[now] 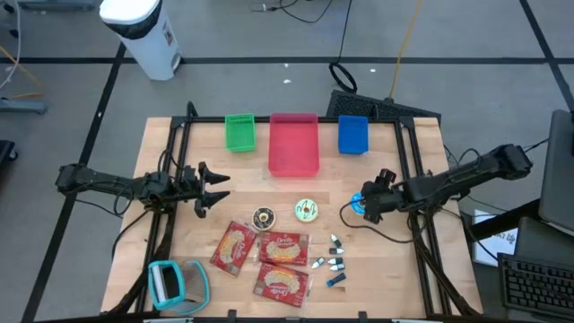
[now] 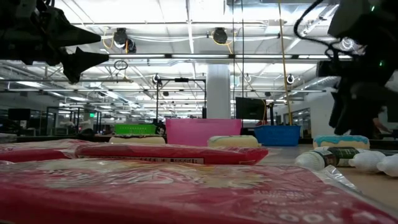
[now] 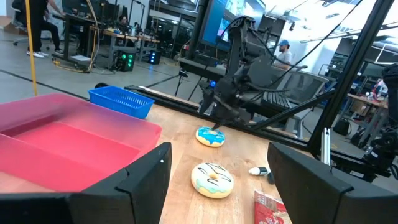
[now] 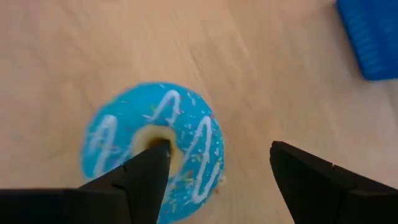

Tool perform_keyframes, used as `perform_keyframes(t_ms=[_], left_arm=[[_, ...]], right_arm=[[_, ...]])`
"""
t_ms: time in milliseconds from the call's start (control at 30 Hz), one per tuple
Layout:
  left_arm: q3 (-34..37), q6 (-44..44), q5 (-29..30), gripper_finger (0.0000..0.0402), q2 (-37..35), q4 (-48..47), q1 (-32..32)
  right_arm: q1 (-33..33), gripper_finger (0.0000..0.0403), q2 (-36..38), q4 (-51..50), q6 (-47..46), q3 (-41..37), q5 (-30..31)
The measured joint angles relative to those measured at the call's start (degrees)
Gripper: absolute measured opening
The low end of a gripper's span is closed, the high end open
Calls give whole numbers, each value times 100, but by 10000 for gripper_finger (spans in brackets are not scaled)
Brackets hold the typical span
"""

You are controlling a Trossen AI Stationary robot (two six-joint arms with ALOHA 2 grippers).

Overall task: Pick & Place Food Item
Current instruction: Put the blue doughnut into the blue bin

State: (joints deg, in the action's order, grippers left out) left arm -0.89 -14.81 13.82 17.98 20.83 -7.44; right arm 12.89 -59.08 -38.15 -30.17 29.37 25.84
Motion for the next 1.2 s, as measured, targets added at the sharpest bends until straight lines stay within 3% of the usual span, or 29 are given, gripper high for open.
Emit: perform_keyframes(t_ms=[300,467,900,1200], left_arm=[[1,0,0,269,0,-1,2],[2,-2,0,269,0,1,0],[0,0,-2,269,0,-2,0],[0,0,-2,269,1,-2,1]], right_arm=[[-618,245,-185,1195,127,-636,-930],[-816,213,-127,1322,85,-717,-1239],[-844,96,766,2156,339,-739,-1295],[-1062,64,902,4380,1688,-737,-707]])
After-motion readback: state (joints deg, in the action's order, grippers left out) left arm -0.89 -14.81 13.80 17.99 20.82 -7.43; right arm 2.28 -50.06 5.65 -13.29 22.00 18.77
